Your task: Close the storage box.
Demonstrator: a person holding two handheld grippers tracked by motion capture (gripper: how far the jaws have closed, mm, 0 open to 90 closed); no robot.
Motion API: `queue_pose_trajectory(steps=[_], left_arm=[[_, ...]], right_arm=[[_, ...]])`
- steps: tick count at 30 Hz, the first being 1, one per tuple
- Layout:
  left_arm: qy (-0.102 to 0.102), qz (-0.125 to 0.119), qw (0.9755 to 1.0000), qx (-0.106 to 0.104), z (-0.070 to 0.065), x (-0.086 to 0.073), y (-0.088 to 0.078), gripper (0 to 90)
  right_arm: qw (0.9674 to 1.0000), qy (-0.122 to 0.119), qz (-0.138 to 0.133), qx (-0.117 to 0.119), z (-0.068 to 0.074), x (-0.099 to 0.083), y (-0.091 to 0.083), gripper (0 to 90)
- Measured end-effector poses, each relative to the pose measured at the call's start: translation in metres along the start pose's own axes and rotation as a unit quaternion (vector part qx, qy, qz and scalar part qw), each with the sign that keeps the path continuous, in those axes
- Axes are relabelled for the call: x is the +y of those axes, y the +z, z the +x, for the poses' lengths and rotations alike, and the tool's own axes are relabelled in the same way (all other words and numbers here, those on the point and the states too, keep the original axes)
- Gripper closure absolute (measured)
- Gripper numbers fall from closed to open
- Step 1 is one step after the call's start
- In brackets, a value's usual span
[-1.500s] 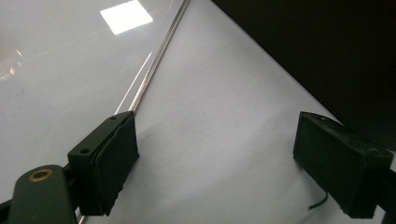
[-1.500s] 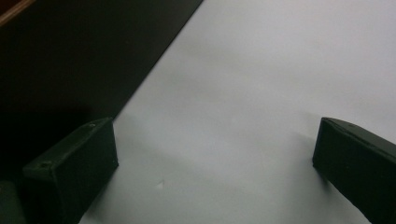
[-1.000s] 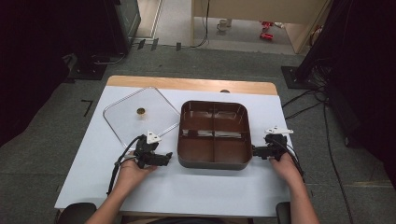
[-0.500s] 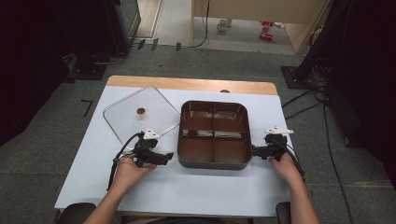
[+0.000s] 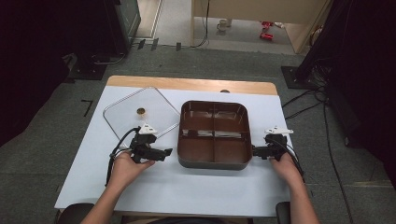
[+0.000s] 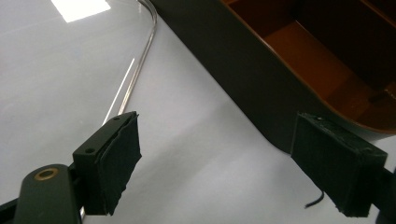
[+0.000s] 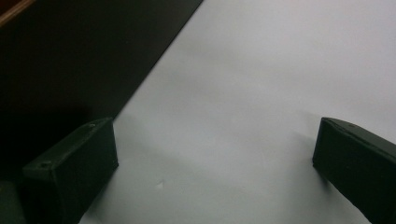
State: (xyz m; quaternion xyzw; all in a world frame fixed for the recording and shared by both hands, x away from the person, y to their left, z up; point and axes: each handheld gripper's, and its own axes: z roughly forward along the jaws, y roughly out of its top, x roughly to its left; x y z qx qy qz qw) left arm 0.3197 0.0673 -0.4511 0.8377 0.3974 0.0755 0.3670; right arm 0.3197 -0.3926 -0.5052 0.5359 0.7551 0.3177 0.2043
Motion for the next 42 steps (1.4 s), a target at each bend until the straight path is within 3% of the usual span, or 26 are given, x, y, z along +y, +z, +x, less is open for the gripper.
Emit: queue_pose_trajectory(steps=[3, 5, 16, 42], left_arm=[[0.009, 0.000, 0.9999, 0.013, 0.001, 0.002, -0.002, 16.4], [0.009, -0.004, 0.9998, 0.015, 0.004, 0.004, -0.005, 22.2], [0.010, 0.002, 0.9996, 0.027, 0.017, 0.012, -0.010, 25.8], [-0.012, -0.003, 0.9982, 0.058, 0.066, 0.038, -0.014, 31.8]], right_arm=[[1.0000, 0.000, 0.000, 0.000, 0.000, 0.000, 0.000, 0.0], [1.0000, 0.000, 0.000, 0.000, 0.000, 0.000, 0.000, 0.0], [1.0000, 0.000, 0.000, 0.000, 0.000, 0.000, 0.000, 0.0], [1.0000, 0.000, -0.001, 0.000, 0.000, 0.000, 0.000, 0.0]])
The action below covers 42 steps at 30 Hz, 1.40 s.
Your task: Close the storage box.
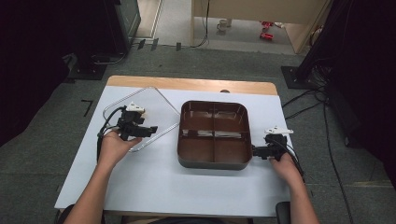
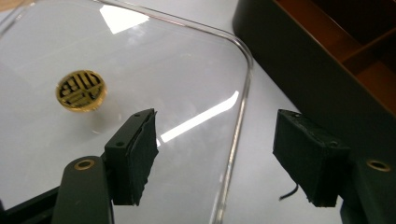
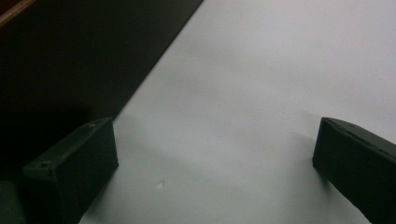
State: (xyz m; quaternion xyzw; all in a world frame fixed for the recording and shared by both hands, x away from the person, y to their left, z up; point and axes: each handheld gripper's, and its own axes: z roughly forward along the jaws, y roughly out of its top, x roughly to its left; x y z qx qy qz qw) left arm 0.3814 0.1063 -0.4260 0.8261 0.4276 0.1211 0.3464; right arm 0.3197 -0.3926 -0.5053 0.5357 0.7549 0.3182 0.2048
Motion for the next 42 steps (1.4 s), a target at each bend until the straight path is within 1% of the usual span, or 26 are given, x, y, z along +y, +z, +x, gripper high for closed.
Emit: queue_pose_trajectory(steps=[6, 7, 8, 9, 10, 11, 14, 15, 16, 17, 20, 21, 22, 23, 24, 25, 26, 29, 30, 31, 32, 33, 34, 36, 38, 42], left_arm=[[-0.003, 0.001, 1.0000, 0.001, 0.009, 0.005, 0.004, 32.2], [-0.006, -0.003, 1.0000, -0.001, 0.012, 0.008, 0.005, 32.5], [-0.006, -0.003, 1.0000, -0.001, 0.012, 0.008, 0.005, 32.9], [-0.016, -0.008, 0.9997, -0.018, 0.017, 0.011, 0.005, 33.1], [-0.016, -0.008, 0.9997, -0.018, 0.017, 0.011, 0.005, 33.2], [-0.022, -0.009, 0.9993, -0.027, 0.021, 0.014, 0.007, 33.9], [-0.018, -0.009, 0.9995, -0.025, 0.023, 0.016, 0.009, 34.4], [-0.017, -0.011, 0.9997, -0.016, 0.025, 0.017, 0.011, 34.9], [-0.017, -0.011, 0.9997, -0.016, 0.025, 0.017, 0.011, 35.4], [-0.015, -0.007, 0.9998, -0.007, 0.028, 0.018, 0.013, 35.4], [-0.018, -0.010, 0.9998, -0.004, 0.033, 0.018, 0.015, 36.2], [-0.022, -0.014, 0.9997, 0.000, 0.038, 0.018, 0.017, 36.5], [-0.022, -0.014, 0.9997, 0.000, 0.038, 0.018, 0.017, 36.7], [-0.022, -0.014, 0.9997, 0.006, 0.043, 0.018, 0.020, 36.8], [-0.022, -0.014, 0.9997, 0.006, 0.043, 0.018, 0.020, 36.8], [-0.020, -0.016, 0.9996, 0.014, 0.047, 0.017, 0.023, 36.8], [-0.020, -0.016, 0.9996, 0.014, 0.047, 0.017, 0.023, 36.9], [-0.031, -0.024, 0.9991, 0.017, 0.056, 0.017, 0.027, 37.1], [-0.032, -0.026, 0.9990, 0.019, 0.057, 0.017, 0.029, 37.3], [-0.029, -0.029, 0.9988, 0.026, 0.058, 0.017, 0.030, 37.7], [-0.029, -0.029, 0.9988, 0.026, 0.058, 0.017, 0.030, 38.3], [-0.023, -0.029, 0.9987, 0.036, 0.061, 0.018, 0.032, 38.6], [-0.023, -0.029, 0.9987, 0.036, 0.061, 0.018, 0.032, 38.7], [-0.026, -0.023, 0.9987, 0.037, 0.066, 0.019, 0.035, 38.4], [-0.039, -0.028, 0.9982, 0.037, 0.073, 0.018, 0.038, 38.4], [-0.047, -0.024, 0.9978, 0.041, 0.079, 0.014, 0.042, 36.8]], right_arm=[[1.0000, 0.000, 0.000, 0.000, 0.000, 0.000, 0.000, 0.0], [1.0000, 0.000, 0.000, 0.000, 0.000, 0.000, 0.000, 0.0], [1.0000, 0.000, 0.000, 0.000, 0.000, 0.000, 0.000, 0.0], [1.0000, 0.000, 0.000, 0.000, 0.000, 0.000, 0.000, 0.0], [1.0000, 0.000, 0.000, 0.000, 0.000, 0.000, 0.000, 0.0], [1.0000, 0.000, 0.000, 0.000, 0.000, 0.000, 0.000, 0.0], [1.0000, 0.000, 0.000, 0.000, 0.000, 0.000, 0.000, 0.0], [1.0000, 0.000, 0.000, 0.000, 0.000, 0.000, 0.000, 0.0], [1.0000, 0.000, 0.000, 0.000, 0.000, 0.000, 0.000, 0.0], [1.0000, 0.000, 0.000, 0.000, 0.000, 0.000, 0.000, 0.0], [1.0000, 0.000, 0.000, 0.000, 0.000, 0.000, 0.000, 0.0], [1.0000, 0.000, 0.000, 0.000, 0.000, 0.000, 0.000, 0.0], [1.0000, 0.000, 0.000, 0.000, 0.000, 0.000, 0.000, 0.0], [1.0000, 0.000, 0.000, 0.000, 0.000, 0.000, 0.000, 0.0], [1.0000, 0.000, 0.000, 0.000, 0.000, 0.000, 0.000, 0.0], [1.0000, 0.000, 0.000, 0.000, 0.000, 0.000, 0.000, 0.0], [1.0000, 0.000, 0.000, 0.000, 0.000, 0.000, 0.000, 0.0], [1.0000, 0.000, 0.000, 0.000, 0.000, 0.000, 0.000, 0.0], [1.0000, 0.000, 0.000, 0.000, 0.000, 0.000, 0.000, 0.0], [1.0000, 0.000, 0.000, 0.000, 0.000, 0.000, 0.000, 0.0], [1.0000, 0.000, 0.000, 0.000, 0.000, 0.000, 0.000, 0.0], [1.0000, 0.000, 0.000, 0.000, 0.000, 0.000, 0.000, 0.0], [1.0000, 0.000, 0.000, 0.000, 0.000, 0.000, 0.000, 0.0], [1.0000, 0.000, 0.000, 0.000, 0.000, 0.000, 0.000, 0.0], [1.0000, 0.000, 0.000, 0.000, 0.000, 0.000, 0.000, 0.0], [1.0000, 0.000, 0.000, 0.000, 0.000, 0.000, 0.000, 0.0]])
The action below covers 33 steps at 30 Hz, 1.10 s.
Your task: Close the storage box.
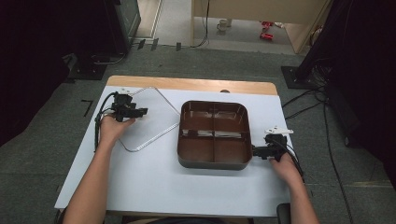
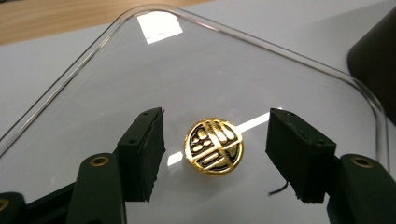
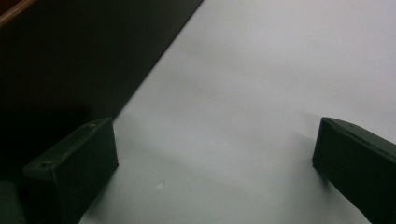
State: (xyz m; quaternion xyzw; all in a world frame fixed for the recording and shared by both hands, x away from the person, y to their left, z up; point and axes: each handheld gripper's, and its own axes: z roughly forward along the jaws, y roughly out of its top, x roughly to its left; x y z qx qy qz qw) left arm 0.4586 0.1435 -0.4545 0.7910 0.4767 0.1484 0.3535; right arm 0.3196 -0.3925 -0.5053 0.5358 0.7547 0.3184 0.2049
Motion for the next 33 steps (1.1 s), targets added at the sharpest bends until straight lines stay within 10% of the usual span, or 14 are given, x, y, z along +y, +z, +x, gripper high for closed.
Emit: queue_pose_trajectory(steps=[18, 33], left_arm=[[0.010, 0.005, 0.9999, 0.010, -0.002, -0.014, 0.018, 58.1], [-0.011, 0.025, 0.9996, 0.006, 0.000, -0.003, 0.005, 59.3]], right_arm=[[1.0000, 0.000, 0.000, 0.000, 0.000, 0.000, 0.000, 0.0], [1.0000, 0.000, 0.000, 0.000, 0.000, 0.000, 0.000, 0.0]])
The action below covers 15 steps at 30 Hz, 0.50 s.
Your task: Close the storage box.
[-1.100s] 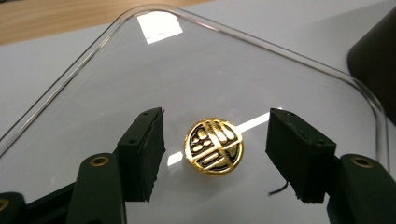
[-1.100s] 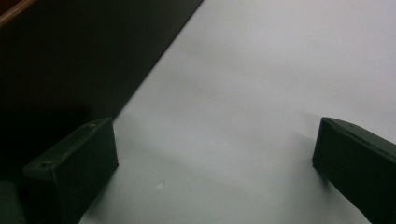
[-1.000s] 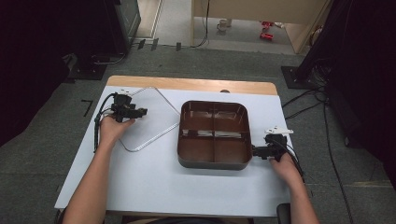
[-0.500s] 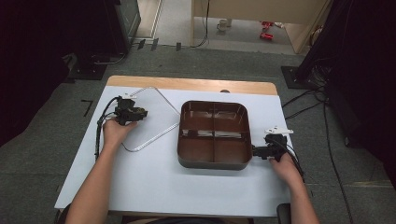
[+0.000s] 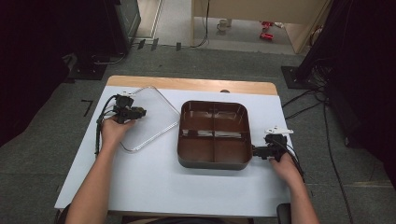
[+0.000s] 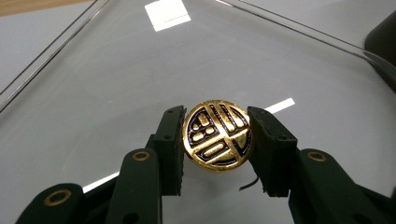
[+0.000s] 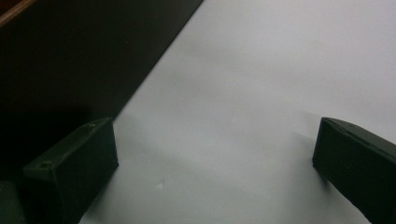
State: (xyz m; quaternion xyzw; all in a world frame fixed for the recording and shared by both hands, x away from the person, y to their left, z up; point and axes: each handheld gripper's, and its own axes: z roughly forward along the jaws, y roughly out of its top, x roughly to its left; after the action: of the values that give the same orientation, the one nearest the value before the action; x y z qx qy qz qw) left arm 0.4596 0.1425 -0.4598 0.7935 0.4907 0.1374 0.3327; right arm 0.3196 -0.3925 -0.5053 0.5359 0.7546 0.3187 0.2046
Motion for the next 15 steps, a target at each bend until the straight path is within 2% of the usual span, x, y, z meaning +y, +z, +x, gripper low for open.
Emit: queue_pose_trajectory(steps=[7, 8, 9, 10, 15], left_arm=[[-0.002, -0.011, 0.9999, -0.003, 0.000, 0.008, -0.022, 59.4], [0.000, -0.012, 0.9999, -0.003, -0.002, 0.011, -0.029, 59.3], [0.000, -0.012, 0.9999, -0.003, -0.002, 0.011, -0.029, 59.3], [-0.001, -0.021, 0.9998, -0.005, -0.006, 0.014, -0.037, 59.3], [0.000, -0.033, 0.9993, -0.017, -0.013, 0.021, -0.052, 59.4]], right_arm=[[1.0000, 0.000, 0.000, 0.000, 0.000, 0.000, 0.000, 0.0], [1.0000, 0.000, 0.000, 0.000, 0.000, 0.000, 0.000, 0.0], [1.0000, 0.000, 0.000, 0.000, 0.000, 0.000, 0.000, 0.0], [1.0000, 0.000, 0.000, 0.000, 0.000, 0.000, 0.000, 0.0], [1.0000, -0.001, 0.000, 0.000, 0.000, 0.000, 0.000, 0.0]])
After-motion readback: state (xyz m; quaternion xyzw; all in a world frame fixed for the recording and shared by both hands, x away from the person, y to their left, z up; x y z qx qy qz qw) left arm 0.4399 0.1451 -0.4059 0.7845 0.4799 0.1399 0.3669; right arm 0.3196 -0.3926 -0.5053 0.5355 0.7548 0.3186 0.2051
